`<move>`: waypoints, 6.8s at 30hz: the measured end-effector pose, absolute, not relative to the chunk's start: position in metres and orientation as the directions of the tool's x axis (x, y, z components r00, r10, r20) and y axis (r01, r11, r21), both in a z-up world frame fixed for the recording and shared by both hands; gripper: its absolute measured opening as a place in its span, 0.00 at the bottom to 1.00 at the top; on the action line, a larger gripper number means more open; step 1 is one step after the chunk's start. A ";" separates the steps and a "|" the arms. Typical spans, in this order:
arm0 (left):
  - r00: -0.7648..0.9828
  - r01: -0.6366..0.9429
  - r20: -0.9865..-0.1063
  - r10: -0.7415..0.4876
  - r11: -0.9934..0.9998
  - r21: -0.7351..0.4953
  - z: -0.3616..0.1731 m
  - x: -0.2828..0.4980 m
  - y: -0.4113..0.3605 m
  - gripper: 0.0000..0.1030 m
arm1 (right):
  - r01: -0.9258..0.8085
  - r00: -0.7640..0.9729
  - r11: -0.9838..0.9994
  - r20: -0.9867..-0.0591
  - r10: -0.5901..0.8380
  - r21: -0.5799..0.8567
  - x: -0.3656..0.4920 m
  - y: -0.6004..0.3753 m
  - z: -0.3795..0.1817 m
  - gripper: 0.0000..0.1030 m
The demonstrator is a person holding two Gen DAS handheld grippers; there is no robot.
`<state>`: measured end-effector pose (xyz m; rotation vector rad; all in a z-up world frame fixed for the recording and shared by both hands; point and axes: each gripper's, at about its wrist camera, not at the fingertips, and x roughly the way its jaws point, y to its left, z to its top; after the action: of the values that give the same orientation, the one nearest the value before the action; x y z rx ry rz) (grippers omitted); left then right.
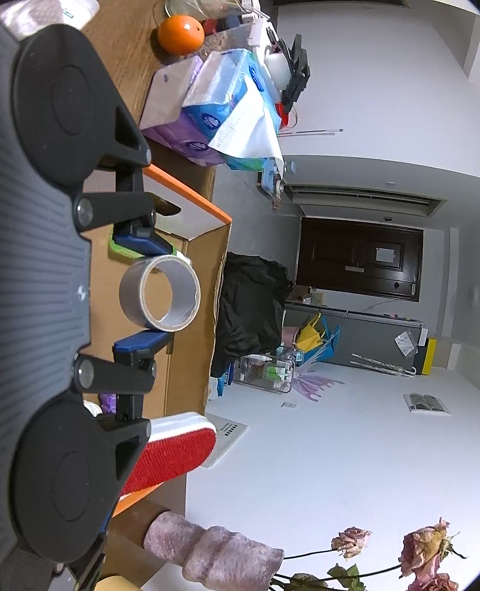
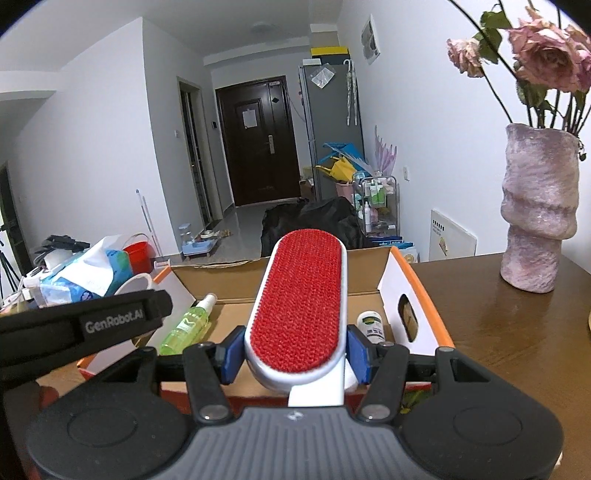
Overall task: Organize rigid objects
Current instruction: 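Carry the tape roll and lint brush with both tools toward the red box, then lower the tape roll and lint brush into the box and open both tools, then withdraw both tools from the box back over the table, then grasp the white bottle cap with the left tool while the right tool grasps the white plug adapter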
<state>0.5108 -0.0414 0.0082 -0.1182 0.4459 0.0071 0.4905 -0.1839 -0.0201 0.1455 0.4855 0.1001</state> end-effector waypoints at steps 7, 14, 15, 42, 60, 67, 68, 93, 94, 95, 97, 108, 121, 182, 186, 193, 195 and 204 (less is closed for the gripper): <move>0.900 -0.042 -0.435 -0.004 0.995 -0.095 0.004 0.530 -0.041 0.43 | -0.075 0.879 0.985 -0.457 0.138 0.154 0.508 -0.177 -0.020 0.54; 0.891 -0.063 -0.454 0.023 0.995 -0.072 -0.004 0.551 -0.038 0.43 | -0.063 0.866 0.988 -0.484 0.126 0.143 0.526 -0.174 -0.022 0.54; 0.890 -0.067 -0.455 0.029 0.995 -0.068 -0.005 0.553 -0.037 0.43 | -0.063 0.864 0.988 -0.487 0.125 0.143 0.529 -0.174 -0.023 0.54; 0.851 -0.122 -0.517 0.091 0.992 -0.026 -0.027 0.585 -0.022 0.43 | -0.009 0.833 0.984 -0.544 0.105 0.176 0.561 -0.189 -0.024 0.54; 0.850 -0.149 -0.516 0.110 0.988 -0.036 -0.015 0.572 -0.019 1.00 | -0.005 0.870 0.985 -0.486 0.088 0.170 0.541 -0.199 0.004 0.99; 0.846 -0.166 -0.520 0.118 0.985 -0.047 -0.011 0.565 -0.012 1.00 | -0.011 0.874 0.987 -0.478 0.088 0.161 0.534 -0.197 0.007 1.00; 0.846 -0.168 -0.519 0.120 0.985 -0.048 -0.010 0.563 -0.012 1.00 | -0.013 0.875 0.987 -0.477 0.088 0.157 0.532 -0.197 0.007 1.00; 0.873 -0.165 -0.467 0.137 0.986 -0.020 0.008 0.471 -0.004 1.00 | -0.070 0.901 0.996 -0.425 0.089 0.061 0.454 -0.201 0.016 1.00; 0.874 -0.166 -0.466 0.139 0.986 -0.017 0.008 0.468 -0.004 1.00 | -0.074 0.901 0.996 -0.424 0.092 0.058 0.451 -0.202 0.016 1.00; 0.874 -0.167 -0.465 0.141 0.986 -0.015 0.008 0.464 -0.004 1.00 | -0.079 0.902 0.995 -0.422 0.095 0.056 0.447 -0.202 0.016 1.00; 0.875 -0.166 -0.464 0.141 0.986 -0.014 0.009 0.456 -0.003 1.00 | -0.083 0.902 0.995 -0.421 0.096 0.049 0.442 -0.203 0.015 1.00; 0.870 -0.166 -0.469 0.150 0.986 0.007 0.006 0.418 0.004 1.00 | -0.080 0.911 0.996 -0.405 0.083 0.024 0.401 -0.215 0.011 1.00; 0.860 -0.164 -0.485 0.159 0.986 0.032 -0.003 0.372 0.014 1.00 | -0.094 0.908 0.996 -0.411 0.086 0.000 0.353 -0.225 -0.001 1.00; 0.796 -0.097 -0.600 0.076 0.995 -0.002 -0.052 0.347 0.041 0.40 | 0.033 0.879 0.999 -0.475 -0.029 -0.001 0.300 -0.270 -0.051 0.99; 0.807 -0.101 -0.585 0.081 0.995 -0.002 -0.048 0.346 0.042 0.40 | 0.067 0.880 0.998 -0.472 -0.056 0.005 0.311 -0.279 -0.054 0.98; 0.824 -0.121 -0.557 0.106 0.993 0.009 -0.041 0.348 0.044 0.40 | 0.131 0.864 0.991 -0.489 -0.118 -0.008 0.347 -0.299 -0.064 0.93; 0.827 -0.125 -0.552 0.107 0.992 0.004 -0.040 0.350 0.045 0.40 | 0.141 0.856 0.990 -0.502 -0.123 -0.002 0.358 -0.304 -0.067 0.92; 0.830 -0.128 -0.547 0.110 0.992 0.006 -0.040 0.360 0.043 0.40 | 0.173 0.829 0.985 -0.539 -0.147 -0.002 0.403 -0.311 -0.079 0.83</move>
<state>0.3596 0.0434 -0.0403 -0.0316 0.5789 0.1260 0.4033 -0.3115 -0.0789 0.0471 0.5686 -0.1693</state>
